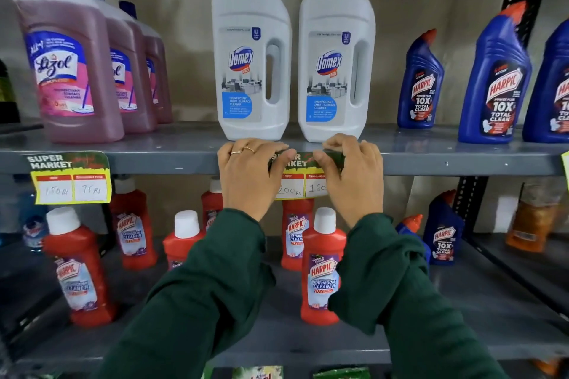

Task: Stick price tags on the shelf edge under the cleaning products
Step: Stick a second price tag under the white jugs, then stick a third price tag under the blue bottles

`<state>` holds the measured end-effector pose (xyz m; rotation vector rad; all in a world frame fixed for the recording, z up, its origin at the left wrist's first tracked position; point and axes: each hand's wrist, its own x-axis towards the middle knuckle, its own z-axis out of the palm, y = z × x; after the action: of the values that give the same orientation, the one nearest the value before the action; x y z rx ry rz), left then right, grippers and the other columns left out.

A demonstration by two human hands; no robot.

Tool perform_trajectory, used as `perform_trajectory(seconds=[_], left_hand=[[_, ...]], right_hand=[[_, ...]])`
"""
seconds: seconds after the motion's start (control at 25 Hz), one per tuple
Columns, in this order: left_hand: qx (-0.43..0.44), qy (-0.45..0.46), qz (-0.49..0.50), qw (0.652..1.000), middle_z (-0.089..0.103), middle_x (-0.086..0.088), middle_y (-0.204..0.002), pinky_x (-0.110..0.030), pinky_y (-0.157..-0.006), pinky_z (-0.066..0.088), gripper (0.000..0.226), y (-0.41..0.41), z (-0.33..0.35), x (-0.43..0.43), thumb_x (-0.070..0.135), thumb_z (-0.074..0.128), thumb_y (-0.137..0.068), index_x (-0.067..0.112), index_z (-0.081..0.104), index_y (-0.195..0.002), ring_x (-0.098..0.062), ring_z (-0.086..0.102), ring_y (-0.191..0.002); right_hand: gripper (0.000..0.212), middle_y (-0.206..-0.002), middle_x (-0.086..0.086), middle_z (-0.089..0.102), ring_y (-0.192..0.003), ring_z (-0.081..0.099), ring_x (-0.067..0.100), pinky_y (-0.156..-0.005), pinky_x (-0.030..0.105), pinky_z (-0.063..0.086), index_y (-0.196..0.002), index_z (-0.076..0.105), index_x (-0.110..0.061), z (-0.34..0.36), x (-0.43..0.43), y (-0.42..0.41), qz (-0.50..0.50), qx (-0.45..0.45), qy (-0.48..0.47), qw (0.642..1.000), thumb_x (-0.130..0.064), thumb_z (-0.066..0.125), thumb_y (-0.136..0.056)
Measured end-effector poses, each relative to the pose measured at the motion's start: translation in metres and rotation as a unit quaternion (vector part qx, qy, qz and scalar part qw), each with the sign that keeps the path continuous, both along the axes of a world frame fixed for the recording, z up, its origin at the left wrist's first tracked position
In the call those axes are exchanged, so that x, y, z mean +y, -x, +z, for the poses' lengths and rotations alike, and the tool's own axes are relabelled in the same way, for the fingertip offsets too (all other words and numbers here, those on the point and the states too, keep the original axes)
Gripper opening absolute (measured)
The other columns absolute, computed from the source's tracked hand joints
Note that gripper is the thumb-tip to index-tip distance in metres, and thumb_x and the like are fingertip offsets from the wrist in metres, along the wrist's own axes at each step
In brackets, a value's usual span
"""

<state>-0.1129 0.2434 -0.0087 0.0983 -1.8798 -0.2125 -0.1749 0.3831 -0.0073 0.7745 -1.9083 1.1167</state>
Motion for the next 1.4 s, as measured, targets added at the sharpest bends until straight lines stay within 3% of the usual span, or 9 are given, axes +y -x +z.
perform_trajectory(seconds=[0.2, 0.44, 0.52, 0.6, 0.72, 1.0, 1.12, 1.24, 1.4], left_hand=[[0.023, 0.018, -0.018, 0.999, 0.073, -0.004, -0.084, -0.033, -0.084, 0.025, 0.023, -0.002, -0.003, -0.004, 0.025, 0.047, -0.09, 0.015, 0.068, -0.089, -0.024, 0.055, -0.087], [0.026, 0.02, -0.034, 0.999, 0.072, -0.006, -0.09, -0.033, -0.087, 0.028, 0.04, -0.006, -0.001, 0.002, 0.026, 0.033, -0.084, 0.007, 0.065, -0.099, -0.028, 0.059, -0.086], [0.036, -0.051, -0.085, 0.994, 0.067, 0.0, -0.1, -0.036, -0.093, 0.031, 0.038, -0.009, 0.002, 0.004, 0.022, 0.031, -0.089, 0.007, 0.059, -0.11, -0.025, 0.056, -0.094], [0.054, -0.109, -0.112, 0.986, 0.064, -0.001, -0.108, -0.028, -0.096, 0.032, 0.033, -0.008, 0.008, 0.017, 0.012, 0.031, -0.093, 0.01, 0.053, -0.118, -0.022, 0.05, -0.104], [0.069, -0.041, -0.067, 0.995, 0.064, -0.015, -0.104, -0.036, -0.089, 0.037, 0.036, 0.007, 0.019, 0.071, 0.013, 0.031, -0.09, 0.007, 0.057, -0.115, -0.026, 0.049, -0.101], [-0.025, 0.092, -0.093, 0.991, 0.067, -0.018, -0.107, -0.045, -0.089, 0.041, 0.036, 0.09, 0.017, 0.228, 0.02, 0.036, -0.091, 0.002, 0.059, -0.112, -0.034, 0.053, -0.106], [-0.091, 0.122, -0.061, 0.986, 0.068, -0.02, -0.105, -0.045, -0.087, 0.042, 0.042, 0.124, 0.01, 0.271, 0.03, 0.037, -0.091, -0.001, 0.059, -0.11, -0.036, 0.057, -0.101], [-0.1, 0.112, -0.002, 0.989, 0.071, -0.017, -0.098, -0.042, -0.083, 0.033, 0.042, 0.142, 0.002, 0.286, 0.033, 0.04, -0.087, 0.003, 0.064, -0.102, -0.034, 0.061, -0.091], [-0.067, 0.086, 0.014, 0.994, 0.072, -0.015, -0.095, -0.043, -0.083, 0.036, 0.035, 0.146, 0.001, 0.285, 0.032, 0.049, -0.086, 0.005, 0.067, -0.098, -0.034, 0.061, -0.089]], right_hand=[[0.01, -0.095, 0.01, 0.064, -0.096, 0.046, 0.024, -0.085, 0.038, 0.042, -0.099, 0.055, -0.013, 0.0, 0.007, 0.0, 0.03, 0.003, -0.007, 1.0, -0.013, 0.053, -0.089], [0.032, -0.106, 0.016, 0.06, -0.103, 0.048, 0.029, -0.087, 0.043, 0.045, -0.11, 0.05, -0.01, 0.003, 0.018, -0.004, 0.055, -0.003, -0.038, 0.998, 0.007, 0.044, -0.084], [0.045, -0.112, 0.013, 0.059, -0.106, 0.051, 0.027, -0.09, 0.038, 0.045, -0.115, 0.046, -0.011, 0.006, 0.027, -0.001, 0.097, -0.014, -0.044, 0.994, 0.015, 0.041, -0.078], [0.053, -0.113, 0.004, 0.057, -0.104, 0.054, 0.016, -0.09, 0.021, 0.043, -0.116, 0.044, -0.01, 0.012, 0.042, 0.004, 0.164, -0.049, -0.021, 0.985, 0.021, 0.034, -0.074], [0.053, -0.107, -0.003, 0.053, -0.101, 0.053, 0.008, -0.09, 0.011, 0.039, -0.114, 0.048, -0.007, 0.021, 0.078, 0.016, 0.196, -0.045, 0.024, 0.979, 0.024, 0.031, -0.074], [0.044, -0.115, 0.016, 0.06, -0.115, 0.046, 0.036, -0.102, 0.04, 0.033, -0.106, 0.055, -0.006, 0.013, 0.22, 0.08, -0.079, 0.074, 0.115, 0.987, -0.003, 0.031, -0.069], [0.049, -0.133, 0.02, 0.043, -0.127, 0.03, 0.039, -0.108, 0.051, 0.022, -0.124, 0.041, -0.007, 0.007, 0.271, 0.109, -0.199, -0.072, 0.152, 0.966, -0.006, 0.056, -0.077], [0.069, -0.135, 0.021, 0.036, -0.125, 0.03, 0.037, -0.102, 0.046, 0.025, -0.13, 0.031, -0.005, -0.002, 0.305, 0.127, -0.174, -0.236, 0.158, 0.943, -0.026, 0.07, -0.078], [0.023, -0.106, 0.014, 0.064, -0.09, 0.058, 0.025, -0.072, 0.024, 0.046, -0.104, 0.06, -0.006, -0.011, 0.323, 0.141, -0.066, -0.229, 0.239, 0.941, -0.013, 0.063, -0.082]])
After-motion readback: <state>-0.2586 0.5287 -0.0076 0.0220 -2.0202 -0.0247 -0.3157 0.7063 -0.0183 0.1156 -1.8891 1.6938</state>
